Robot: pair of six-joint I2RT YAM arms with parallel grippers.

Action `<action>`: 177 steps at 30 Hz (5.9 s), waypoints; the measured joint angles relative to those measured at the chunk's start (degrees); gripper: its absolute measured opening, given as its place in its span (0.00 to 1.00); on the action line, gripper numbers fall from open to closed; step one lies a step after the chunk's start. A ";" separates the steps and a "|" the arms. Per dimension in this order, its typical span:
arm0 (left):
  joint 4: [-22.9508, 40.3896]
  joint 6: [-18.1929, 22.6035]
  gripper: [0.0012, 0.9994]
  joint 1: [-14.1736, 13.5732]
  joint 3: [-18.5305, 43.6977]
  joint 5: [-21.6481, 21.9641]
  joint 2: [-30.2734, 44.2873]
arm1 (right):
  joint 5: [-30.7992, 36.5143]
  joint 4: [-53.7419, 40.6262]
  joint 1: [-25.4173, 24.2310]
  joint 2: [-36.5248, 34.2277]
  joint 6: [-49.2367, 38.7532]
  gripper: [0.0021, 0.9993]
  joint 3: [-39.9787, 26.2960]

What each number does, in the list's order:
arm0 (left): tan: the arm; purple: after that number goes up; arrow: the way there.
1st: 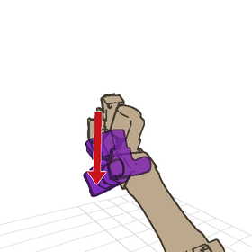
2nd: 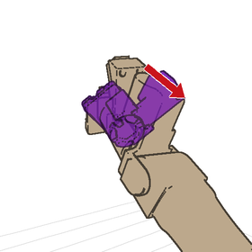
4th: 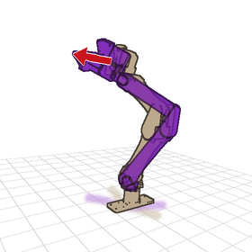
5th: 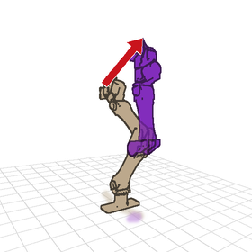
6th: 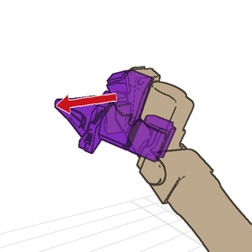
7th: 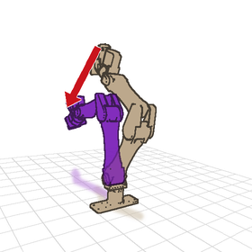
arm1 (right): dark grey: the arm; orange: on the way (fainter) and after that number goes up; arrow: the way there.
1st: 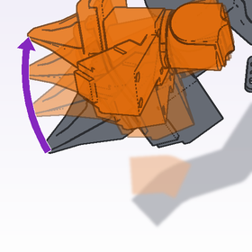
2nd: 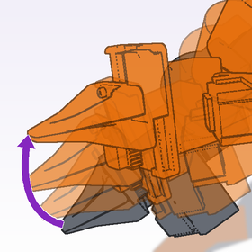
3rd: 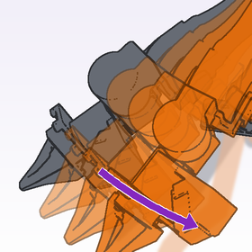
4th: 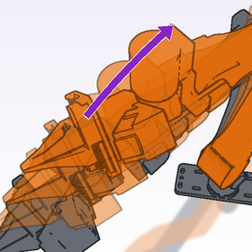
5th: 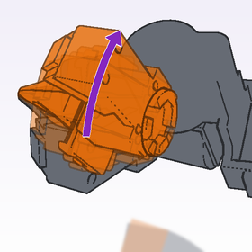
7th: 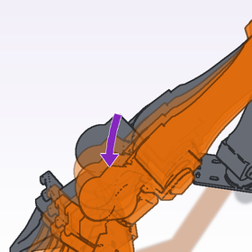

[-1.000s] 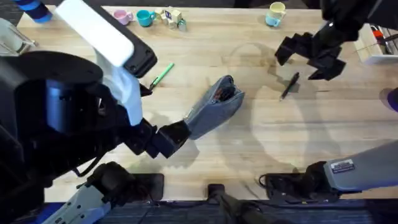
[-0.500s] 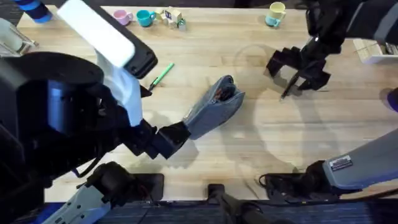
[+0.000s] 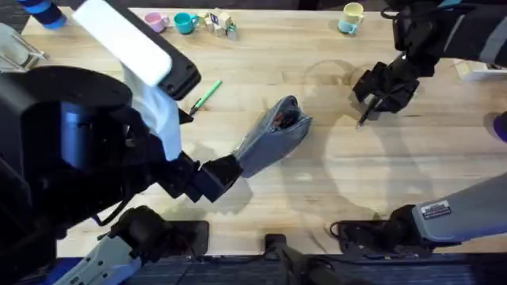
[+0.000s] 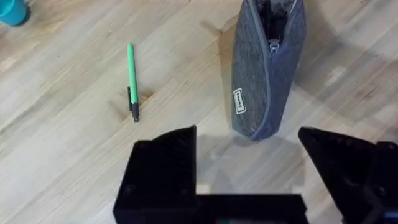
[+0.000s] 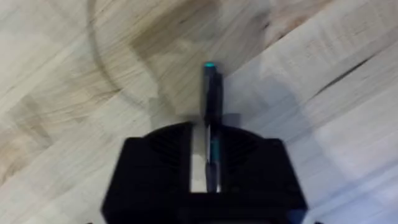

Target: Unzip the bag, pick up the pens from the table one at a time and place them inside, then zip the bag closed.

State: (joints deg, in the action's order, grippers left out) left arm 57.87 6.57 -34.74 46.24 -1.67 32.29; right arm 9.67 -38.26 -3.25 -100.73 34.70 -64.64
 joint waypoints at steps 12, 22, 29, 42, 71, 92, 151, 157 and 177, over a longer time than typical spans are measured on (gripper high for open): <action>0.00 0.00 0.99 0.00 0.00 0.00 0.00 | 0.76 0.41 0.01 0.13 -6.02 0.04 -0.02; 0.00 0.00 0.99 0.00 0.00 0.00 0.00 | -1.20 -3.44 2.65 3.37 -16.26 0.03 -1.54; 0.00 0.00 0.99 0.00 0.00 0.00 0.01 | -1.81 -3.32 8.41 14.37 -27.53 0.03 -3.79; 0.00 0.00 0.99 0.00 0.00 0.00 0.00 | -1.79 -6.95 25.71 18.75 -86.30 0.03 -3.91; 1.89 0.00 0.99 0.00 0.00 0.00 0.00 | -6.46 -10.99 37.69 12.99 -131.93 0.03 -3.93; 1.73 0.00 0.99 0.00 0.00 0.00 0.00 | -12.76 -8.70 44.87 7.32 -132.02 0.45 -3.93; -33.13 10.98 0.99 27.50 0.02 -3.95 43.12 | -12.22 -7.16 45.33 37.49 -70.74 1.00 -3.93; -38.85 12.89 0.99 27.50 0.02 -4.66 48.06 | -12.22 -7.59 45.33 37.50 -70.45 1.00 -3.93; -17.98 13.20 0.99 27.50 22.93 -4.74 67.17 | -11.80 -11.49 45.33 37.49 -70.43 1.00 -3.93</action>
State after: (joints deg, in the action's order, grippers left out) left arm 39.89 19.77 -7.25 69.17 -6.42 99.46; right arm -2.13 -49.75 42.09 -63.24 -35.73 -68.58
